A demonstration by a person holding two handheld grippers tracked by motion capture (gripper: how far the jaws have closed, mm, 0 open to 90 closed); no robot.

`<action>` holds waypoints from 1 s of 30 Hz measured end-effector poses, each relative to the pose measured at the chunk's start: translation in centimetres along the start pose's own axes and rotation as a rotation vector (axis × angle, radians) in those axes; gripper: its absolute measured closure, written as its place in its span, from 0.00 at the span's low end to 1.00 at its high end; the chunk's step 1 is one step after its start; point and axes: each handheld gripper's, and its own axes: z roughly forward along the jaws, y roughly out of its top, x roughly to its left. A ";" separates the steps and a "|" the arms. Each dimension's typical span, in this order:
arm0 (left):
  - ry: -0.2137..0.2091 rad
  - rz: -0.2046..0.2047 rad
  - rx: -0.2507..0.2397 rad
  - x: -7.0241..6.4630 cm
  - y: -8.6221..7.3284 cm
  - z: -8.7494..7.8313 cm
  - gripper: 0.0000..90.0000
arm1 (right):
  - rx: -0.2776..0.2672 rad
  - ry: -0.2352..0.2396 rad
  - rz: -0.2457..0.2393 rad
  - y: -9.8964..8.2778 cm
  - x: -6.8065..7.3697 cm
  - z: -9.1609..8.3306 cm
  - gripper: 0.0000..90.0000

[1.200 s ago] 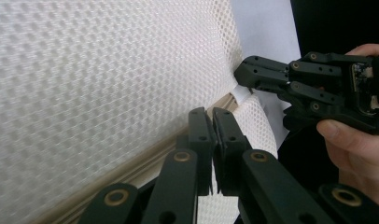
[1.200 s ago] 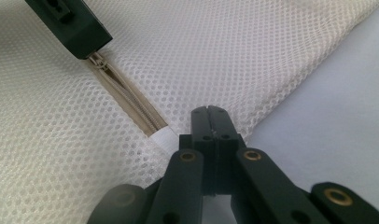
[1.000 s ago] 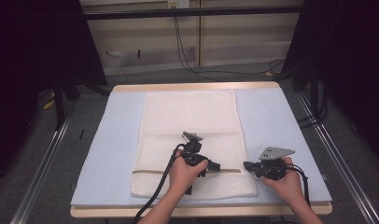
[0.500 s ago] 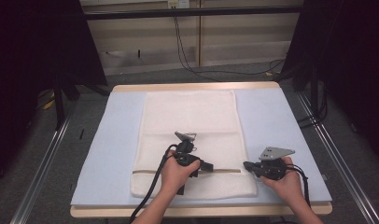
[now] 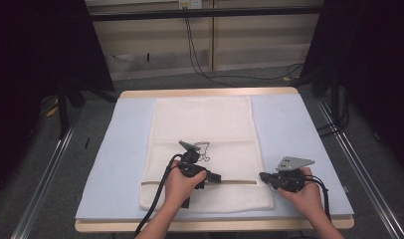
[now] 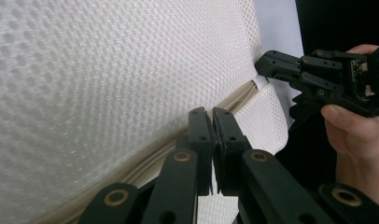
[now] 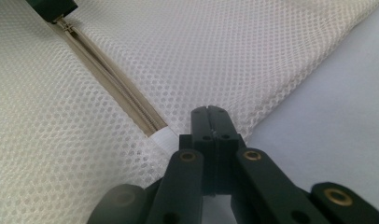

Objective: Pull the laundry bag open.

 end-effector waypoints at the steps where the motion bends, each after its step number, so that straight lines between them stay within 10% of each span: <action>1: -0.002 0.004 0.001 0.1 0.0 -0.1 0.97 | -0.001 0.002 -0.001 0.0 0.0 0.0 1.00; 30: 0.018 -0.004 -0.013 1.2 -0.4 -2.3 0.97 | -0.001 0.001 0.001 0.0 0.0 0.0 1.00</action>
